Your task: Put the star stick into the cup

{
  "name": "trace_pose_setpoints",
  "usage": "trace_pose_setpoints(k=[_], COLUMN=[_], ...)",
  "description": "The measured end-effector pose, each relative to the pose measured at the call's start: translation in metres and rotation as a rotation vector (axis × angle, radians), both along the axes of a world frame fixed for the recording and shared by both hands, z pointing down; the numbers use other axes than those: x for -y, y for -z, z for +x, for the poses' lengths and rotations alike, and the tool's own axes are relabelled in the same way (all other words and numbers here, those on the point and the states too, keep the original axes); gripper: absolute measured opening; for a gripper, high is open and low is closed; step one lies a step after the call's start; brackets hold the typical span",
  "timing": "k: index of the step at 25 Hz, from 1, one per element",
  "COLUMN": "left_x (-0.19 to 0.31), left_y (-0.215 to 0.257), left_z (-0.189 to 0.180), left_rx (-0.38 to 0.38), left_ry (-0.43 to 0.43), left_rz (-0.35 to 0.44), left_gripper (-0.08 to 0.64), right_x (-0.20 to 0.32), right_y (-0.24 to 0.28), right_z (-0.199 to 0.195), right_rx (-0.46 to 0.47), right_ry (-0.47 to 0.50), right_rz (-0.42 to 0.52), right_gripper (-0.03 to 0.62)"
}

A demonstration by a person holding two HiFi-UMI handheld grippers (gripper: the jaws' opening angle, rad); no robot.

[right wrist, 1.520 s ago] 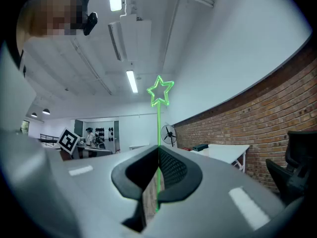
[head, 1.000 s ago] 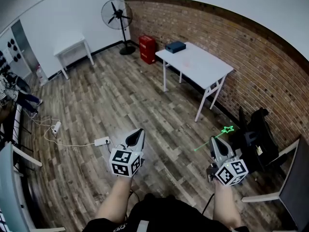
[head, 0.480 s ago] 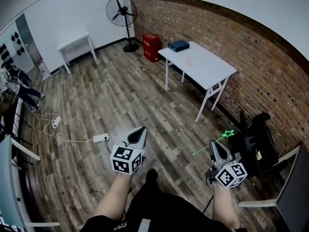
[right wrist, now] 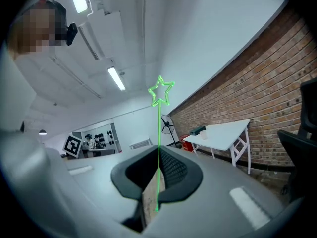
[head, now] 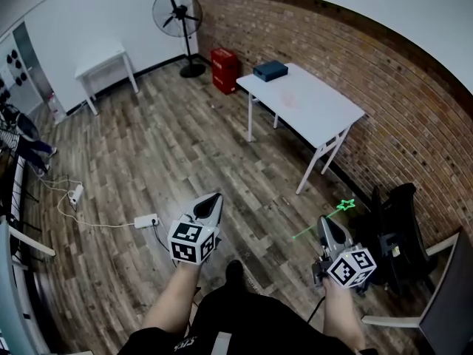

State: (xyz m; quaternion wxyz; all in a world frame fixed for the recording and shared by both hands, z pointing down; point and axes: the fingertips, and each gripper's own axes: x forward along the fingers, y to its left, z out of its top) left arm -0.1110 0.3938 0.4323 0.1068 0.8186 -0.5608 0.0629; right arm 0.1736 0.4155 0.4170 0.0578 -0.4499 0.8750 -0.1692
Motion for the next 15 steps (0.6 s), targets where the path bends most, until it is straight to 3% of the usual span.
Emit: trace_pose_setpoints(k=[7,15], left_x=[0.103,0.182], left_y=[0.005,0.0], left_z=[-0.018,-0.052], left_rx=[-0.003,-0.037], left_ry=[-0.052,-0.096], left_rz=[0.002,-0.011], left_gripper=[0.006,0.006], right_x=[0.091,0.169], right_y=[0.012,0.013], right_z=[-0.027,-0.07], right_rx=[-0.036,-0.063], right_ry=[-0.033,-0.052], right_rz=[0.018,0.007], right_gripper=[0.006,0.006])
